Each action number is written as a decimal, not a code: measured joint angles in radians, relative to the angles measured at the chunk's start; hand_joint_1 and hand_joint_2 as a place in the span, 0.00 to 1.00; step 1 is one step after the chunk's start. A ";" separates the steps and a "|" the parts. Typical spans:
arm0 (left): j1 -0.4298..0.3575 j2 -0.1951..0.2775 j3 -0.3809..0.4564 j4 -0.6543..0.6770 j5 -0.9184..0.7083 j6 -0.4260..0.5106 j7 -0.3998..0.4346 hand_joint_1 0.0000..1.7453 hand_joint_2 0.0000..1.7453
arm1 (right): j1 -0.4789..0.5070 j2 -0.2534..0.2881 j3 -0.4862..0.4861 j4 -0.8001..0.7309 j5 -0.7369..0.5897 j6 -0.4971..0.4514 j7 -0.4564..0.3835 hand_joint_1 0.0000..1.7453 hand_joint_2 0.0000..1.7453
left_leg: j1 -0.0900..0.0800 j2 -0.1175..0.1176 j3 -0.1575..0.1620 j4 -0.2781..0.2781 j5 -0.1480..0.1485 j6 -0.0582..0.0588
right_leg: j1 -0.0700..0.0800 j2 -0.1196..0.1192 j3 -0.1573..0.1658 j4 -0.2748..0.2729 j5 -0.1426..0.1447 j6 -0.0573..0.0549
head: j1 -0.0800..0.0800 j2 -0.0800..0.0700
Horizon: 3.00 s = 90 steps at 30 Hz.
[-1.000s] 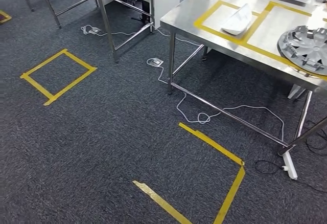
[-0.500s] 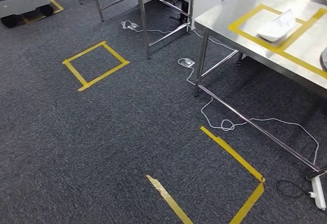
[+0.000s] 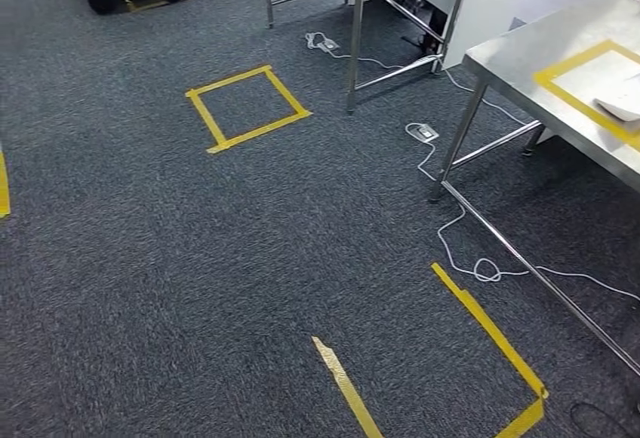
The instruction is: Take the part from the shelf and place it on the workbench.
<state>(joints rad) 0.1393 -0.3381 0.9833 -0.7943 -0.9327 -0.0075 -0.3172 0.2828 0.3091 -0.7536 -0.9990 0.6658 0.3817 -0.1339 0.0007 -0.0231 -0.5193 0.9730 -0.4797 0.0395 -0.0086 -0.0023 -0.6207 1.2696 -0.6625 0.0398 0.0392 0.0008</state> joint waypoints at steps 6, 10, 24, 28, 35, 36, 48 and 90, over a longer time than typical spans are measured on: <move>0.024 -0.006 -0.033 -0.039 -0.002 -0.012 0.006 0.00 0.00 | 0.001 -0.004 -0.006 0.005 -0.001 0.010 0.007 0.00 0.00 | -0.001 -0.079 -0.007 0.013 -0.001 -0.020 | -0.010 0.079 0.118 -0.281 0.142 -0.007 | 0.000 0.000; 0.037 -0.007 -0.042 -0.052 -0.004 -0.014 0.007 0.00 0.00 | -0.001 -0.005 -0.007 0.006 -0.002 0.013 0.010 0.00 0.00 | 0.003 -0.069 -0.029 0.039 -0.015 -0.044 | -0.009 0.043 0.131 -0.293 0.143 -0.031 | -0.004 0.000; 0.062 -0.010 -0.102 -0.100 -0.009 -0.040 0.024 0.00 0.00 | 0.009 -0.004 -0.006 -0.012 -0.003 0.040 0.023 0.00 0.00 | -0.010 0.079 -0.001 0.018 -0.017 -0.019 | 0.006 -0.127 0.158 -0.294 0.114 -0.012 | -0.007 0.000; 0.065 -0.013 -0.108 -0.107 -0.009 -0.040 0.025 0.00 0.00 | 0.013 -0.004 -0.006 -0.018 -0.003 0.040 0.022 0.00 0.00 | -0.004 0.033 0.000 0.005 -0.004 0.002 | -0.001 -0.021 0.081 -0.128 0.020 0.003 | 0.005 0.000; 0.067 -0.014 -0.121 -0.108 -0.008 -0.043 0.025 0.00 0.00 | 0.021 -0.004 -0.009 -0.034 -0.003 0.054 0.037 0.00 0.00 | -0.006 -0.065 0.005 0.011 -0.010 -0.005 | -0.005 0.062 0.083 -0.225 0.142 -0.006 | 0.010 0.000; 0.067 -0.014 -0.124 -0.109 -0.008 -0.043 0.025 0.00 0.00 | 0.023 -0.004 -0.011 -0.038 -0.003 0.057 0.039 0.00 0.00 | -0.005 -0.077 0.001 0.013 -0.011 -0.010 | -0.005 0.081 0.101 -0.264 0.150 -0.010 | 0.010 0.000; 0.078 -0.012 -0.138 -0.111 -0.006 -0.046 0.026 0.00 0.00 | 0.039 0.011 -0.025 -0.073 0.003 0.081 0.055 0.00 0.00 | 0.014 0.024 -0.127 0.234 -0.066 -0.065 | -0.008 -0.059 0.158 -0.315 0.117 -0.034 | 0.002 0.000; 0.055 -0.012 -0.128 -0.083 -0.078 -0.008 -0.023 0.00 0.00 | 0.015 0.041 -0.070 -0.081 0.050 0.094 0.023 0.00 0.00 | -0.003 0.016 -0.050 0.058 -0.012 0.001 | -0.003 -0.005 0.095 -0.063 -0.068 0.003 | 0.013 0.001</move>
<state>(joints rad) 0.1945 -0.3498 0.8557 -0.8774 -1.0112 -0.0154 -0.3406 0.2977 0.3506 -0.8235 -1.0800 0.7155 0.4758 -0.1107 -0.0024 -0.0069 -0.5690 1.0305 -0.4918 0.0407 -0.0114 -0.0074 -0.5262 1.2066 -0.7309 0.0430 0.0523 0.0016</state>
